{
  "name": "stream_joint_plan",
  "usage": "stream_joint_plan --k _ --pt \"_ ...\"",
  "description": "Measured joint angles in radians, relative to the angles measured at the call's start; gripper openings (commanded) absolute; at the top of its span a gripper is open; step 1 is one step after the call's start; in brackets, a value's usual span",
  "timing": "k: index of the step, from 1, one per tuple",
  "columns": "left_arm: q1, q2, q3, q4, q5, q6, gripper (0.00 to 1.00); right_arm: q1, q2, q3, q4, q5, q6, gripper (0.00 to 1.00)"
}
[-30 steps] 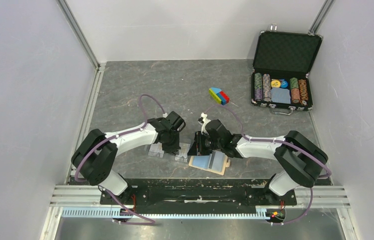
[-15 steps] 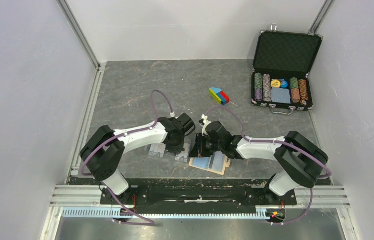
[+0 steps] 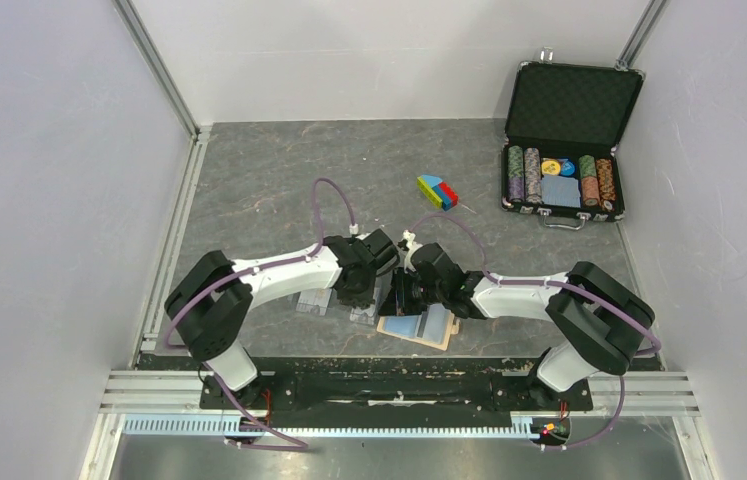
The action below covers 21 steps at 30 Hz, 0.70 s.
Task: Put the credit cards into the card holder
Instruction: Pick up the credit card from the storage box.
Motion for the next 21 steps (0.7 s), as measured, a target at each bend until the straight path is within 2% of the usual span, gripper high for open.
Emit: stream_joint_plan --k 3,13,15,19,21 --pt "0.002 -0.026 -0.004 0.002 -0.003 0.001 0.37 0.0 0.0 0.0 0.0 0.0 0.0 0.19" --pt "0.085 -0.103 -0.096 0.061 0.056 0.001 0.34 0.0 0.0 0.0 0.002 0.0 0.0 0.19" --pt "0.093 -0.095 -0.106 0.072 0.076 0.001 0.31 0.0 0.0 -0.001 0.003 0.0 0.0 0.19" --pt "0.093 -0.068 -0.107 0.103 0.117 0.001 0.15 0.0 0.0 -0.002 0.006 0.0 0.0 0.19" --pt "0.094 -0.066 -0.107 0.11 0.126 0.002 0.13 0.0 0.0 -0.006 0.006 0.0 0.0 0.19"
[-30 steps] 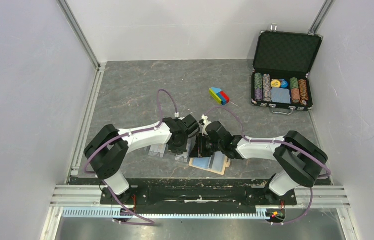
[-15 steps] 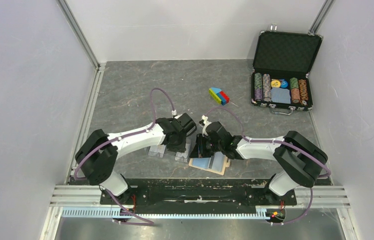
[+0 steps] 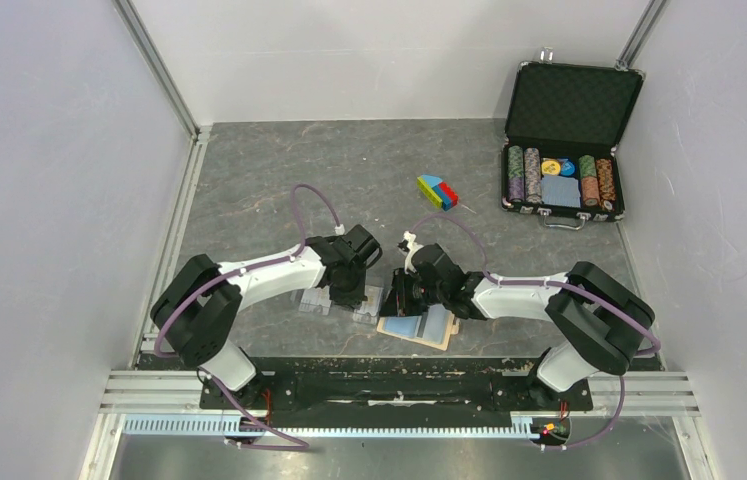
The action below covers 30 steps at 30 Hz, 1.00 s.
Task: Put the credit cards into the card holder
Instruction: Pick up the credit card from the storage box.
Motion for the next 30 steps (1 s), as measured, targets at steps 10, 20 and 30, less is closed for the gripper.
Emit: stream_joint_plan --k 10,20,30 --pt "-0.008 0.001 0.011 -0.016 -0.009 0.0 0.06 0.0 0.0 -0.006 -0.001 0.0 0.0 0.19" --pt "-0.033 -0.002 0.032 -0.04 -0.029 0.0 0.05 0.0 0.004 -0.013 -0.006 0.0 -0.003 0.19" --pt "-0.041 -0.068 0.035 -0.048 -0.016 0.0 0.14 0.0 0.005 -0.013 -0.008 0.0 -0.004 0.18"
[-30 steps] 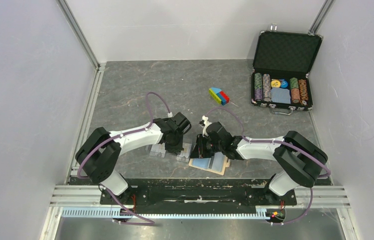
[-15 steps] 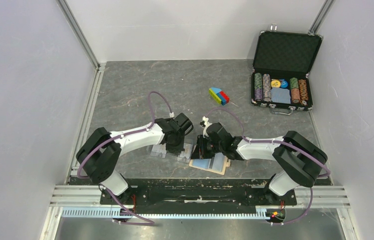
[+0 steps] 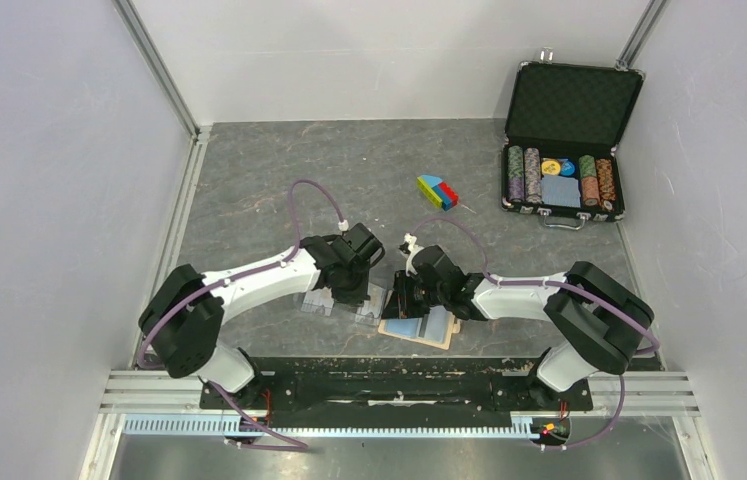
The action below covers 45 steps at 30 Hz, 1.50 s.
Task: Put the credit cards into the card holder
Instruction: Pick up the credit card from the storage box.
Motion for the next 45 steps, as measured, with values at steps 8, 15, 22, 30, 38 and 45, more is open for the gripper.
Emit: stream_joint_plan --k 8,15,22,30,38,45 --pt "-0.003 -0.034 0.002 0.024 0.051 0.0 0.21 0.0 0.0 0.0 -0.001 0.0 0.0 0.18" --pt "-0.001 -0.043 -0.022 0.093 0.082 -0.001 0.16 0.0 0.0 -0.005 -0.03 0.0 -0.011 0.18" --pt "-0.006 -0.072 -0.035 0.161 0.15 -0.006 0.15 0.0 0.0 -0.005 -0.028 0.0 -0.011 0.18" --pt "-0.013 -0.048 -0.035 0.175 0.173 -0.006 0.2 0.0 0.0 -0.005 -0.017 0.0 -0.011 0.18" --pt "-0.013 0.023 -0.036 0.165 0.167 -0.006 0.03 0.0 0.0 -0.005 -0.016 0.0 -0.014 0.18" --pt "-0.013 -0.014 -0.035 0.122 0.119 -0.005 0.02 0.0 -0.011 -0.005 -0.031 0.008 -0.03 0.27"
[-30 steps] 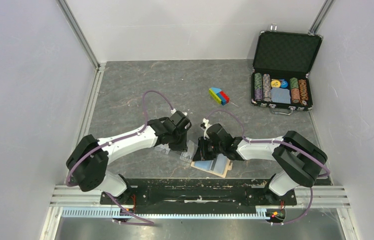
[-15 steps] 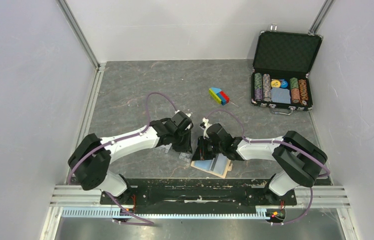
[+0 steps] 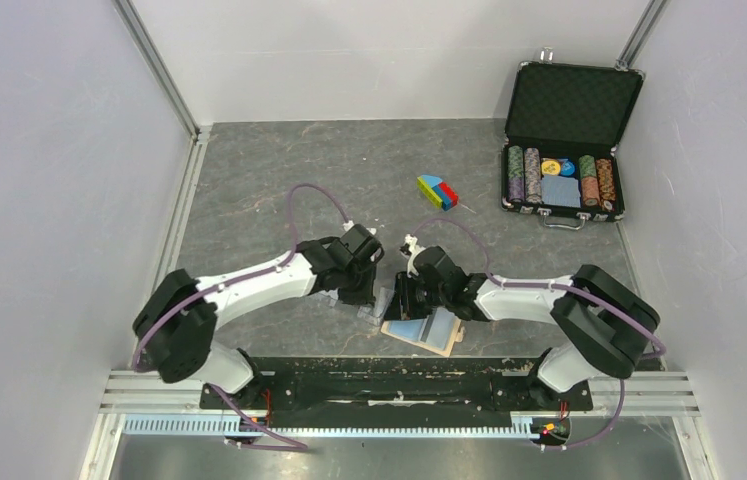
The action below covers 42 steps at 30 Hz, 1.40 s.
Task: Put the credit cards into the card holder
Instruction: Pick up the credit card from the storage box, then move the storage box to the center of the board.
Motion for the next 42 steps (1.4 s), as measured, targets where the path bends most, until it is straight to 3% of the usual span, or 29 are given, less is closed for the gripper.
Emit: stream_joint_plan --k 11,14,17,24,32,34,36,38,42 --pt "0.0 -0.35 0.023 -0.08 -0.066 -0.002 0.02 -0.06 -0.354 -0.006 -0.053 0.044 -0.028 0.8" --pt "0.0 -0.436 -0.015 -0.032 -0.02 -0.017 0.02 -0.121 -0.464 -0.043 -0.023 0.019 -0.017 0.88" --pt "0.001 -0.533 -0.103 0.055 0.043 -0.055 0.03 -0.195 -0.555 -0.116 0.033 -0.035 0.012 0.88" --pt "0.024 -0.693 -0.288 0.309 0.191 -0.174 0.08 -0.237 -0.581 -0.205 0.205 -0.198 0.113 0.66" --pt "0.029 -0.656 -0.323 0.524 0.301 -0.257 0.08 -0.231 -0.562 -0.234 0.443 -0.311 0.224 0.51" --pt "0.029 -0.641 -0.329 0.555 0.319 -0.272 0.08 -0.224 -0.55 -0.234 0.482 -0.32 0.241 0.41" --pt "0.029 -0.63 -0.335 0.582 0.335 -0.285 0.09 -0.211 -0.532 -0.234 0.515 -0.327 0.253 0.21" --pt "0.029 -0.627 -0.347 0.603 0.345 -0.298 0.14 -0.192 -0.507 -0.234 0.554 -0.334 0.275 0.03" --pt "0.036 -0.62 -0.377 0.602 0.359 -0.318 0.47 -0.164 -0.471 -0.232 0.596 -0.342 0.294 0.0"
